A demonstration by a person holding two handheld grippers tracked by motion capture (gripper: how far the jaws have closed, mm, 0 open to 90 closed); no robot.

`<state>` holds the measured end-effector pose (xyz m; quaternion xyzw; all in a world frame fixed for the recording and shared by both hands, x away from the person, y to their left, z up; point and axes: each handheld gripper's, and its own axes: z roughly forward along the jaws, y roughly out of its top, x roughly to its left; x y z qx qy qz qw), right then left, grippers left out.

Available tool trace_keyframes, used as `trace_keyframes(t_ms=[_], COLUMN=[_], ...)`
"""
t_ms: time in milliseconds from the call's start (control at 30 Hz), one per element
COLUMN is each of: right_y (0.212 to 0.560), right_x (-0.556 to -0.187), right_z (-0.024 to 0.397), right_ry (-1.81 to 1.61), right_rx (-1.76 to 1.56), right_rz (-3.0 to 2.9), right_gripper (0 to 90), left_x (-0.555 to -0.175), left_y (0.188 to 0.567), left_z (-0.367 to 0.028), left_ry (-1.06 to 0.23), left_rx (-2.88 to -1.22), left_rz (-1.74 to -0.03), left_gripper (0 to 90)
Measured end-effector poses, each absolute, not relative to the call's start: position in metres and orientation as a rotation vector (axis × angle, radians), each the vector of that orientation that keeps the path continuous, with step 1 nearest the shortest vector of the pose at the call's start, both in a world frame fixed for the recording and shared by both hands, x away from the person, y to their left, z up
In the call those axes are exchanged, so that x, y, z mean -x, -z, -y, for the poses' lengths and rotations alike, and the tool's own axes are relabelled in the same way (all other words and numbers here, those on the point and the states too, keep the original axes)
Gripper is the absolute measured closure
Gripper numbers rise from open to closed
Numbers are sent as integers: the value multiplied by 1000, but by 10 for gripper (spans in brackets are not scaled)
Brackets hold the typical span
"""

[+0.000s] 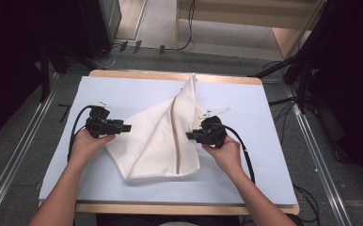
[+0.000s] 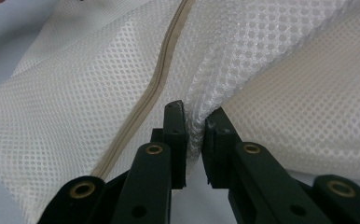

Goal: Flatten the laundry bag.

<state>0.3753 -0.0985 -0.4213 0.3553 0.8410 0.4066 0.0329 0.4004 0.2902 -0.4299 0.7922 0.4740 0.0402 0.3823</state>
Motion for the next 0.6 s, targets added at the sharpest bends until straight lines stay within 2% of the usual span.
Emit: trace_keyframes(t_ms=[300, 600], right_y=[424, 427], right_x=[-357, -348], right_z=[109, 114], right_ry=[-1241, -1244], right_rx=[-1117, -1145], right_rz=[-2591, -2587], right_gripper=[819, 817], left_x=[-427, -444], left_y=[440, 452], left_z=[-296, -290], left_ry=[-140, -121], left_rx=[-2020, -2066], left_rz=[-1238, -1238], left_gripper=[469, 485])
